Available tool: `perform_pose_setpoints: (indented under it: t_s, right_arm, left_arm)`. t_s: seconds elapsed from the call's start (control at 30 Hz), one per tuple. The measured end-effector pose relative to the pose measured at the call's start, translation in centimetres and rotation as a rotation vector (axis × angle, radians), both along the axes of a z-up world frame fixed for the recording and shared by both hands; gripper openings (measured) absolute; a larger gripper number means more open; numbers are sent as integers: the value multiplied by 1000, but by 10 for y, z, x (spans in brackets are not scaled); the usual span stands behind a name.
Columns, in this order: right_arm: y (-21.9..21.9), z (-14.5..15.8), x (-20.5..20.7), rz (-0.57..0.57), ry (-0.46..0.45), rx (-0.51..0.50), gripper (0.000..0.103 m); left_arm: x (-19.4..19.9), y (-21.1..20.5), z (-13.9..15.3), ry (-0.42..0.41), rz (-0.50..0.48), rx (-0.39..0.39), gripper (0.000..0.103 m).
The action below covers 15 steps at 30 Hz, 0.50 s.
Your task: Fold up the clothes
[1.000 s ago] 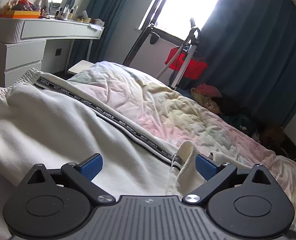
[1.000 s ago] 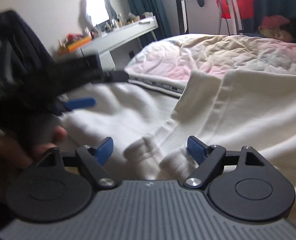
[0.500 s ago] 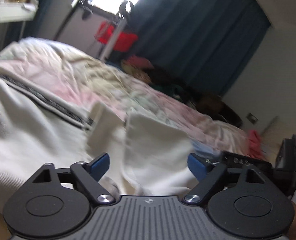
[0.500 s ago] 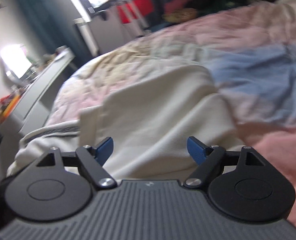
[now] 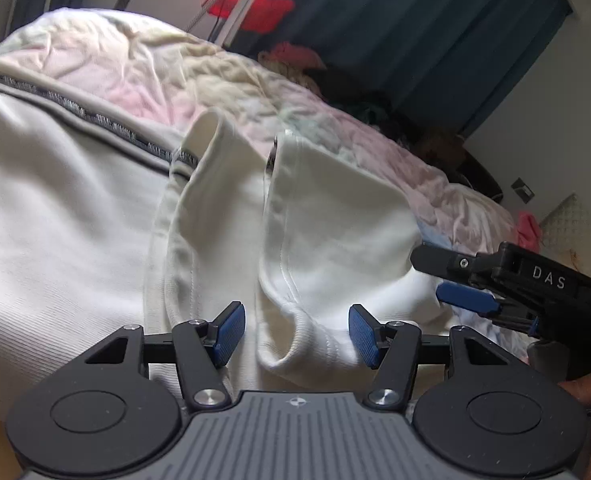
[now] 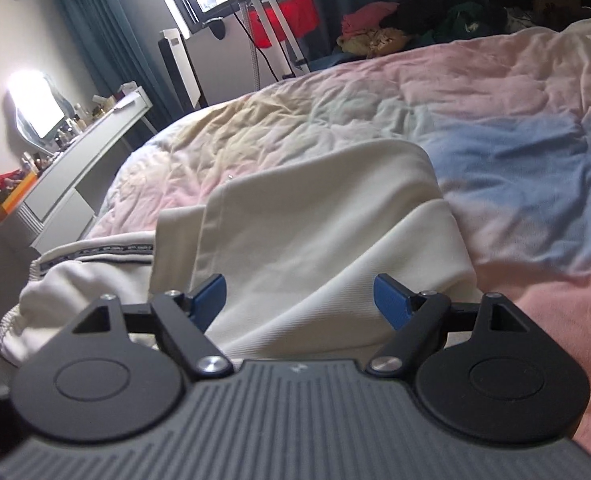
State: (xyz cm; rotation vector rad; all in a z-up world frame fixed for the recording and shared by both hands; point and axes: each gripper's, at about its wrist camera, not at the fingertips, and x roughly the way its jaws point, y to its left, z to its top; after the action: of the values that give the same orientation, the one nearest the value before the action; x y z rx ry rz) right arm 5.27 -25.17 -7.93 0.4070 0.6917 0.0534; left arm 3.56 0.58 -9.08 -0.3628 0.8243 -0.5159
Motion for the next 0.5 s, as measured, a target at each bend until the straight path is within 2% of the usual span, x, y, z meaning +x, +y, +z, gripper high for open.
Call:
perform_pose_setpoints:
  t_s: [0.13,0.2,0.27,0.3,0.37,0.43,0.5]
  right_arm:
    - [-1,-4,0,9,-17,15,82]
    - [0,-3,-2,27,-53,36,82]
    - [3,1,8,80,-88,64,83]
    - [5,4,13,110,-105,79,73]
    - [13,16,35,118,-115,57,66]
    - [28,15,64,129,-69,33,64]
    - [45,12,95,141,-12,11,65]
  left_arm:
    - [6,5,-2,10,28,-37,27]
    - [7,5,-3,4,37,-35,20]
    - [8,5,-2,12,41,-34,17]
    - [9,7,-3,28,52,-51,14]
    - [11,13,-3,50,69,-95,12]
    - [12,19,-4,69,85,-140,11]
    - [11,20,-2,60,82,-149,10]
